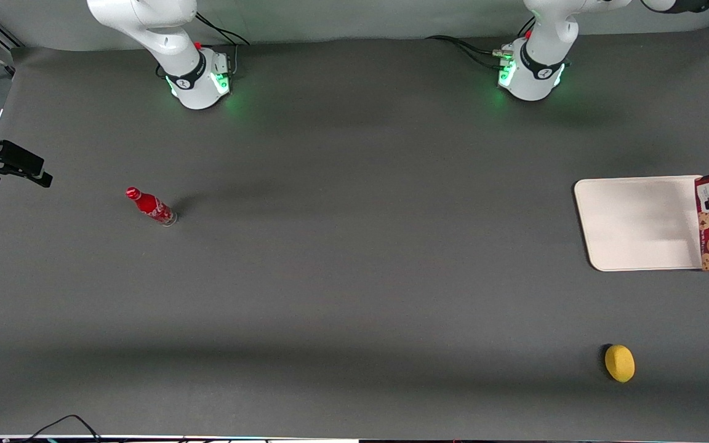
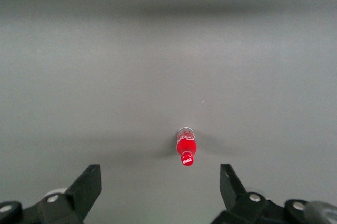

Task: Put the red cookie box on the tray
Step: 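Lower the box onto the tray and open the left gripper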

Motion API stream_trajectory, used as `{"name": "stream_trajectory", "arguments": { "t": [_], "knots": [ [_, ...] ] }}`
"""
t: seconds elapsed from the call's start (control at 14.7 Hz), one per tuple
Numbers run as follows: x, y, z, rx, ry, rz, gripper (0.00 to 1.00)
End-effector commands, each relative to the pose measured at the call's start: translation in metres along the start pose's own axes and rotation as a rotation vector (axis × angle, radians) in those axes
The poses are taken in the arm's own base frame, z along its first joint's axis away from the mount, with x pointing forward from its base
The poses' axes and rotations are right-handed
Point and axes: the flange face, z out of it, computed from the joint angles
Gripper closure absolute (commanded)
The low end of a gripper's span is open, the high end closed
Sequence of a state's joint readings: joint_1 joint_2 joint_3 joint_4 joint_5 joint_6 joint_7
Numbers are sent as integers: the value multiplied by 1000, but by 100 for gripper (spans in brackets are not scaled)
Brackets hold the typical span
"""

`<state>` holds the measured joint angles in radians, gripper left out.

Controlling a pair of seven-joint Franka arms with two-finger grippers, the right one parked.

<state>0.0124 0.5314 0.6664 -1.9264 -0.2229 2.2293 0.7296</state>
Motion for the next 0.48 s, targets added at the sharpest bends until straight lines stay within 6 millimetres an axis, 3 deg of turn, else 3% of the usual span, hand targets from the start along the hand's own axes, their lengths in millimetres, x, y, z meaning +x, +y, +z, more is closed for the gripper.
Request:
{"name": "stream_trajectory", "arguments": {
  "t": [0.0,0.07,0.2,0.41],
  "knots": [
    [-15,-32,15,6,41,31,100],
    [-17,-34,15,-1,49,23,100],
    [-21,-38,16,-14,63,2,1],
    [-17,-37,7,-28,78,-1,0]
  ]
}}
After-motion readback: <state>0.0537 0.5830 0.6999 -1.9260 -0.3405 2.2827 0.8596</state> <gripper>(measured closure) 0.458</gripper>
